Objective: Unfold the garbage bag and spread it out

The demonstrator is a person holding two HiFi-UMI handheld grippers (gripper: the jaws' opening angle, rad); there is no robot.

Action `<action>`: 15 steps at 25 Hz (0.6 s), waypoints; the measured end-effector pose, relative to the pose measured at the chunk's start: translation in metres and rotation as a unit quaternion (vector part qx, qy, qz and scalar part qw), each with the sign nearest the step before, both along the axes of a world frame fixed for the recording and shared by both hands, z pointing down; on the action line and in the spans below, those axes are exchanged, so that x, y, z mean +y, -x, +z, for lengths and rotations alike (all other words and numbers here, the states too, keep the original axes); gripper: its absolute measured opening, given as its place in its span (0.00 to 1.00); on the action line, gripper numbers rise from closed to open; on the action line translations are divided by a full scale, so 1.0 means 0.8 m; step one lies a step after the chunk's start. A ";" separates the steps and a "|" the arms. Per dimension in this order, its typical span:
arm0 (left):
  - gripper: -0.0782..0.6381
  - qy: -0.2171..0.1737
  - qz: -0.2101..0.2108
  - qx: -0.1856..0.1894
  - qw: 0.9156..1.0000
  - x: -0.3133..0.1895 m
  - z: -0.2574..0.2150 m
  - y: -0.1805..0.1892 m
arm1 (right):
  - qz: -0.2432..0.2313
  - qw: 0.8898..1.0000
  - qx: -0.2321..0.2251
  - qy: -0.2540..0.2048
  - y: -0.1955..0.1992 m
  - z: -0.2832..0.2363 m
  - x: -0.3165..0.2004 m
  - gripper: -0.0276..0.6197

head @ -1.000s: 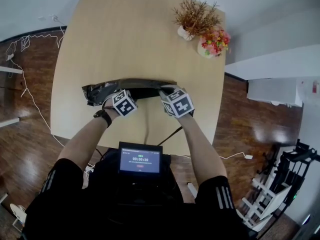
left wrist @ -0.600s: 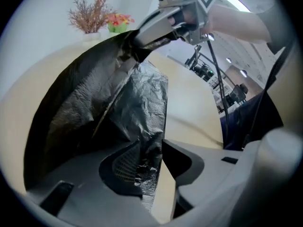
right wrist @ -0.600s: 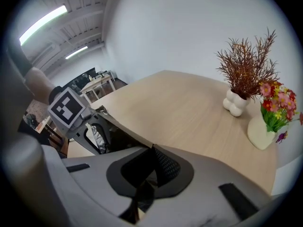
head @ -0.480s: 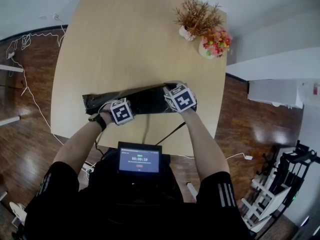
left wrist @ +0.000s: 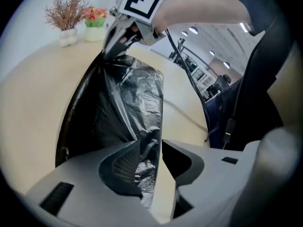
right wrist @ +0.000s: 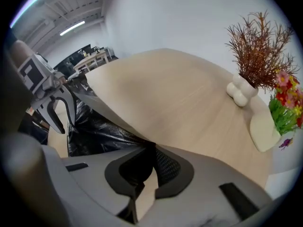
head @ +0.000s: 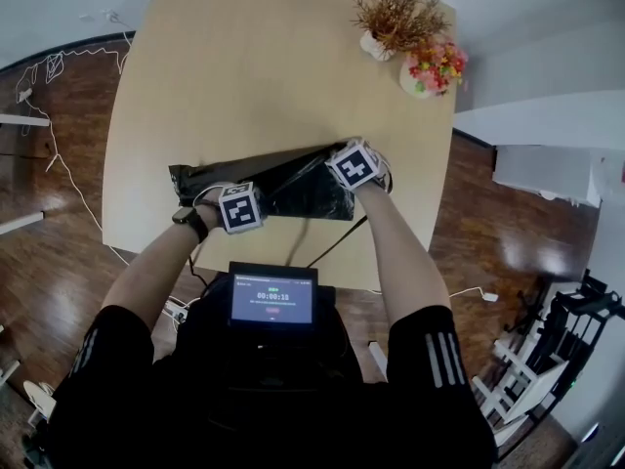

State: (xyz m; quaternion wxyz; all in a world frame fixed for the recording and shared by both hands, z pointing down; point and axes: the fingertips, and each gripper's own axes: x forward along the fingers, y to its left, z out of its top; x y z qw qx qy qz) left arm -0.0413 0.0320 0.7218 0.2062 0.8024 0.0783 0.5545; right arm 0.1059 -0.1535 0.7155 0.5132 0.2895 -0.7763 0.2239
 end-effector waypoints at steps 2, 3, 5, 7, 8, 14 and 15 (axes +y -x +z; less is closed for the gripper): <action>0.32 -0.001 0.002 0.001 1.000 0.000 0.000 0.000 | -0.015 1.000 0.019 -0.002 -0.003 0.009 0.001 0.10; 0.32 0.001 0.003 0.003 1.000 0.003 0.001 -0.001 | -0.019 0.999 0.026 -0.001 -0.004 0.013 0.002 0.10; 0.32 -0.003 0.003 0.003 1.000 0.004 0.004 -0.002 | -0.020 0.999 0.033 -0.002 -0.004 0.017 0.002 0.10; 0.32 -0.017 0.003 0.001 1.000 0.000 0.005 -0.001 | -0.020 0.999 0.038 -0.004 -0.004 0.017 0.000 0.10; 0.32 -0.026 0.003 0.001 1.000 -0.003 0.004 0.000 | -0.021 0.999 0.041 -0.006 -0.004 0.017 -0.001 0.11; 0.32 -0.121 -0.045 0.046 0.990 -0.046 -0.044 -0.015 | -0.018 0.999 0.042 -0.001 -0.007 0.020 0.003 0.12; 0.32 -0.155 -0.055 0.054 0.985 -0.061 -0.051 -0.018 | -0.018 0.999 0.042 -0.003 -0.008 0.019 0.002 0.12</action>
